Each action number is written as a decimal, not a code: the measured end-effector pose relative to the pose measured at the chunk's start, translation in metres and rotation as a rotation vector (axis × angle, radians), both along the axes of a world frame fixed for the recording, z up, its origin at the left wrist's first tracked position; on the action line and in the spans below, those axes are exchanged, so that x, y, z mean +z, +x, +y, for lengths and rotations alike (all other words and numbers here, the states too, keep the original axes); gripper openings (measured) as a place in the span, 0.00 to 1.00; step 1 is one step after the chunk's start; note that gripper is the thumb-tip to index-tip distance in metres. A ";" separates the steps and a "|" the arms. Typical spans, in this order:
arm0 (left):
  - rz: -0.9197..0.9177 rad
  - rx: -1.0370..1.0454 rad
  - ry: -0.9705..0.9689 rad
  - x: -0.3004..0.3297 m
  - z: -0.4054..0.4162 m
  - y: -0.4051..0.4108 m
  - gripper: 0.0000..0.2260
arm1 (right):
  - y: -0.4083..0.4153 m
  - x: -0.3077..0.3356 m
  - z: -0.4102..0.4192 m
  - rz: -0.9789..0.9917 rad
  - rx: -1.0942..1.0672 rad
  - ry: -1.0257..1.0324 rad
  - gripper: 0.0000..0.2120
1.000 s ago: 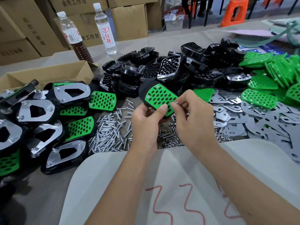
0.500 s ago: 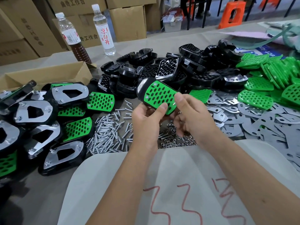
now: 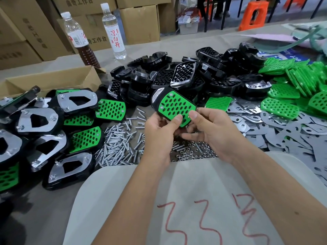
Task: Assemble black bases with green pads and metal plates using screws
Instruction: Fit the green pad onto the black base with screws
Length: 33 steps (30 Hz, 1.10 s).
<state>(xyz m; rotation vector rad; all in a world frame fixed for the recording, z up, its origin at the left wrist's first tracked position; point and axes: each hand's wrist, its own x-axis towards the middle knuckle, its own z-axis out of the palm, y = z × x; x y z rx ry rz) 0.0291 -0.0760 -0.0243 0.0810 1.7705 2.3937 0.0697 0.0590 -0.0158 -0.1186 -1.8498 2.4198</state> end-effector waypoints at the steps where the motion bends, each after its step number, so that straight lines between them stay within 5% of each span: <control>1: 0.011 0.007 -0.023 0.000 0.000 0.000 0.07 | 0.000 0.000 -0.001 -0.007 -0.006 -0.007 0.13; 24: 0.126 0.012 -0.105 -0.005 0.007 0.003 0.09 | 0.000 0.001 -0.004 -0.040 -0.141 -0.019 0.08; 33: 0.018 0.007 -0.022 -0.004 0.004 0.000 0.06 | -0.001 -0.002 -0.007 -0.004 -0.220 0.170 0.07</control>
